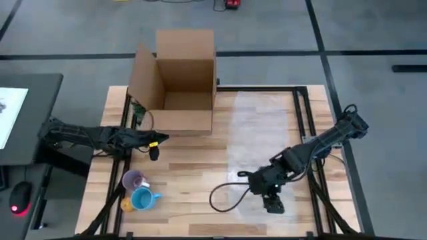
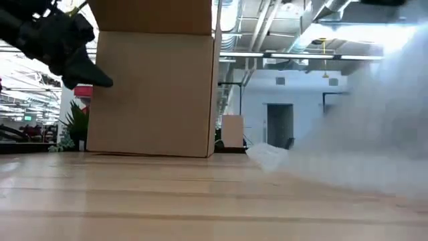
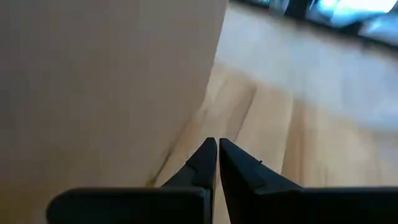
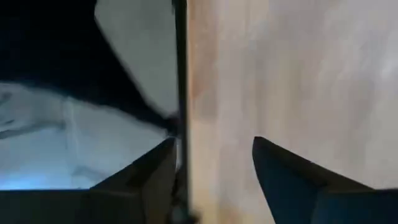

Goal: Wrap mug
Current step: Wrap the blue mug with the bubble wrap

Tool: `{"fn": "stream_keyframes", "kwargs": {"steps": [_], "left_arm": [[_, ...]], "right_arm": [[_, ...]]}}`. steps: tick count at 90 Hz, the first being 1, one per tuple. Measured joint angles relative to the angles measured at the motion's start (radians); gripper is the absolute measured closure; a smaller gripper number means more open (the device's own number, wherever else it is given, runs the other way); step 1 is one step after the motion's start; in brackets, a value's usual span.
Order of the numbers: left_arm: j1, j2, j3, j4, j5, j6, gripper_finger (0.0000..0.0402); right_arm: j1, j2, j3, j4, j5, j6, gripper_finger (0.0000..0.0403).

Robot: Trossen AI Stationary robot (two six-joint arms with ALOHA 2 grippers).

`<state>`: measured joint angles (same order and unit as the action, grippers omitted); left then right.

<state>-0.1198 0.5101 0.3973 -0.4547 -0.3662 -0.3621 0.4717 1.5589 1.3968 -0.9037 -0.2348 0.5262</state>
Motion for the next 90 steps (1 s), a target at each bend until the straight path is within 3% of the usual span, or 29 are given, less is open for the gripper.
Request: {"fn": "stream_keyframes", "kwargs": {"steps": [15,31,43,57,76,90], "left_arm": [[-0.038,0.186,0.230,-0.175,0.192,0.065,0.0402],[-0.173,0.411,0.544,-0.468,0.326,0.012,0.0402],[-0.326,0.559,0.699,-0.499,0.407,-0.059,0.0401],[-0.478,0.713,0.797,-0.526,0.521,-0.017,0.0377],[-0.625,0.881,0.810,-0.704,0.515,0.083,0.0283],[-0.647,0.966,0.808,-0.799,0.388,0.134,0.0219]], "right_arm": [[-0.081,0.001,-0.060,0.169,0.160,-0.175,0.0196],[-0.142,0.002,-0.170,0.356,0.165,-0.238,0.0200],[-0.155,0.002,-0.247,0.459,0.165,-0.241,0.0200],[-0.151,0.002,-0.275,0.489,0.166,-0.247,0.0200],[-0.152,0.002,-0.274,0.494,0.189,-0.249,0.0200],[-0.143,0.002,-0.274,0.495,0.190,-0.239,0.0200]]}}
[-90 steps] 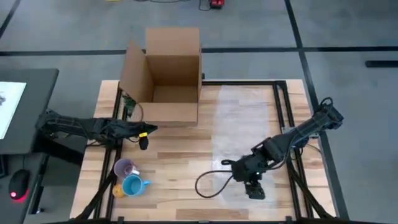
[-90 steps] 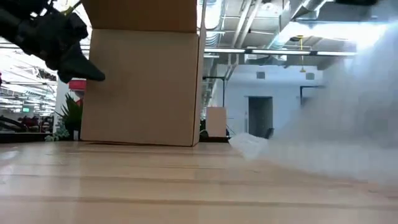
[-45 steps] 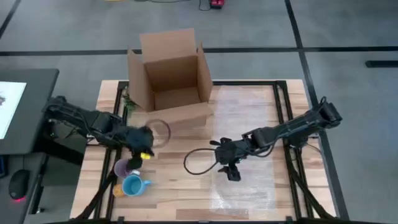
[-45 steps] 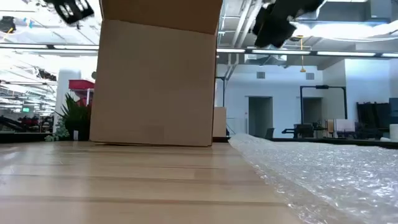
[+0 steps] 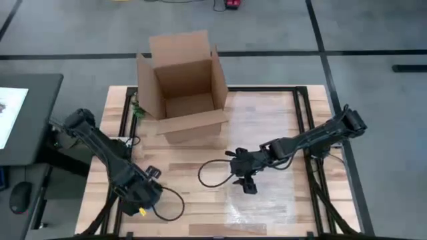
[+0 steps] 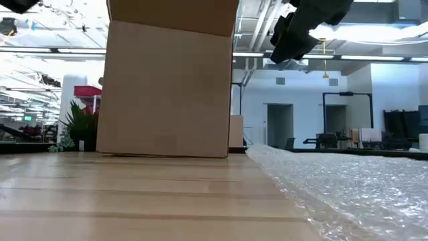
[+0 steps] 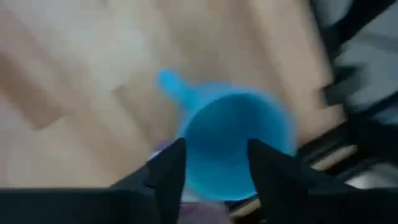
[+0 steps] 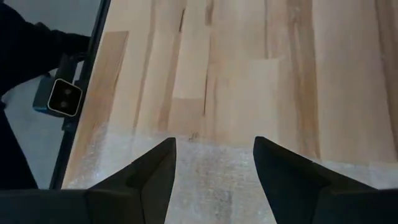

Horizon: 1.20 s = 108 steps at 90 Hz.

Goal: Wrap mug
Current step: Wrap the blue mug with the bubble wrap

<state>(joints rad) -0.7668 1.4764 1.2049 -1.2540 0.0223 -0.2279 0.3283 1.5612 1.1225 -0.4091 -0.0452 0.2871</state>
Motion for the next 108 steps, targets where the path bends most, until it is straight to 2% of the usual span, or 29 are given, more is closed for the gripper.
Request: {"fn": "stream_keyframes", "kwargs": {"steps": [9,32,41,56,61,82,108], "left_arm": [[0.002,0.029,-0.017,0.038,-0.043,0.048,0.0209],[0.017,0.076,-0.088,0.110,0.024,0.097,0.0239],[0.021,0.077,-0.090,0.123,0.025,0.096,0.0274],[0.048,0.077,-0.090,0.153,0.026,0.084,0.0372],[0.061,0.077,-0.090,0.156,0.025,0.063,0.0391],[0.158,0.061,-0.056,0.154,-0.005,0.040,0.0398],[0.343,0.056,0.171,0.191,-0.029,0.114,0.0400]], "right_arm": [[0.007,0.000,0.000,0.000,0.000,0.030,0.0200],[0.032,0.000,0.000,-0.002,0.004,0.088,0.0201],[0.034,0.000,0.000,-0.002,0.004,0.110,0.0201],[0.045,0.000,0.000,-0.002,0.005,0.136,0.0201],[0.045,0.000,0.000,-0.004,0.005,0.144,0.0201],[0.065,-0.051,0.000,-0.061,0.005,0.234,0.0201],[0.137,-0.236,0.002,-0.209,0.005,0.431,0.0201]]}}
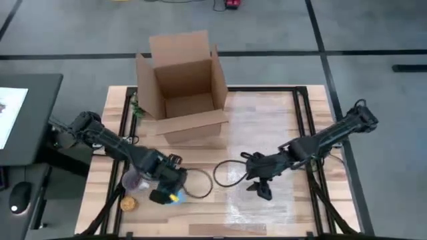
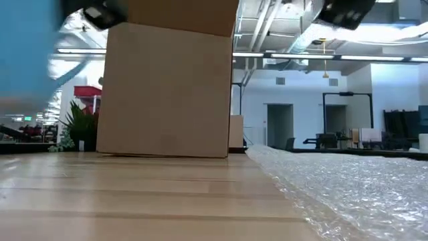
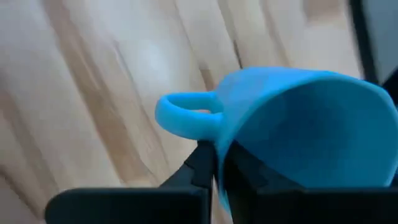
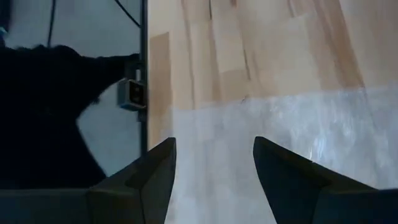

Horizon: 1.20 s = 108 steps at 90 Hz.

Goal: Wrap mug
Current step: Wrap the blue mug with the bubble wrap

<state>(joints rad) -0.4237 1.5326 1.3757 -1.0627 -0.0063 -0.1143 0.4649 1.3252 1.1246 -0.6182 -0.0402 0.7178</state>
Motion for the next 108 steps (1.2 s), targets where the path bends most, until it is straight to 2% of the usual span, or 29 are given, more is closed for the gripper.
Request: {"fn": "stream_keyframes", "kwargs": {"steps": [7,22,38,50,70,85,97,108], "left_arm": [[0.061,0.000,0.039,0.097,-0.016,0.041,0.0401],[0.176,0.040,0.050,0.413,0.004,0.118,0.0401],[0.227,0.197,0.057,0.725,0.035,0.141,0.0401],[0.251,0.361,0.151,0.850,0.037,0.100,0.0401],[0.268,0.618,0.467,0.736,0.033,0.098,0.0401],[0.265,0.726,0.696,0.534,0.040,0.033,0.0401],[0.268,0.763,0.796,0.365,-0.003,-0.031,0.0401],[0.267,0.761,0.815,0.289,-0.092,-0.069,0.0401]], "right_arm": [[0.037,-0.038,0.001,-0.078,0.013,0.079,0.0201],[0.142,-0.056,0.000,-0.258,0.096,0.246,0.0201],[0.283,-0.020,0.000,-0.371,0.170,0.455,0.0208],[0.382,-0.014,-0.001,-0.453,0.195,0.624,0.0224],[0.521,-0.016,-0.001,-0.529,0.204,0.883,0.0255],[0.571,-0.015,-0.001,-0.532,0.237,0.989,0.0271],[0.581,-0.015,-0.001,-0.531,0.281,1.020,0.0275],[0.571,-0.015,-0.001,-0.532,0.298,1.020,0.0275]]}}
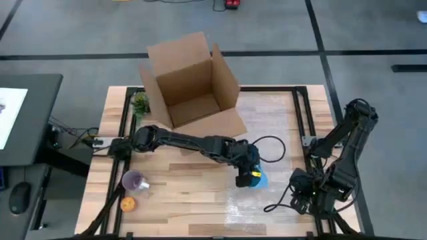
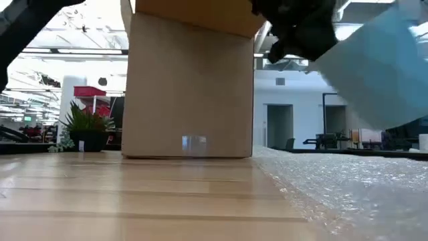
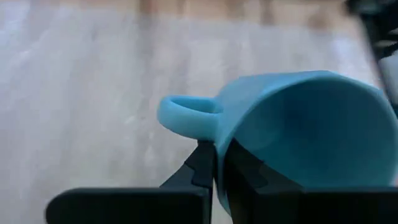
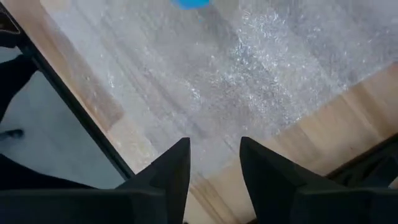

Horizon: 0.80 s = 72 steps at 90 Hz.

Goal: Wrap mug
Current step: Wrap the blue mug with the bubble wrap

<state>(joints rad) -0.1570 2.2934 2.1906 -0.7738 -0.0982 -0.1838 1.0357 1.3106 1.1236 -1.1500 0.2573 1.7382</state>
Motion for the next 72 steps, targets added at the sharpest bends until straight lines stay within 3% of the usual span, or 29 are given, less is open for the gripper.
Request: {"fn": "stream_keyframes", "kwargs": {"steps": [29,55,72], "left_arm": [[0.035,0.019,0.000,-0.085,-0.021,-0.106,0.0394],[0.039,0.067,0.000,-0.058,0.074,-0.102,0.0308],[0.039,0.035,0.035,-0.067,0.077,-0.063,0.0266]], "right_arm": [[-0.045,0.000,0.000,-0.002,0.009,-0.019,0.0275],[-0.050,0.000,0.000,0.000,0.008,-0.019,0.0275],[-0.050,0.000,0.000,0.001,0.008,-0.019,0.0275]]}}
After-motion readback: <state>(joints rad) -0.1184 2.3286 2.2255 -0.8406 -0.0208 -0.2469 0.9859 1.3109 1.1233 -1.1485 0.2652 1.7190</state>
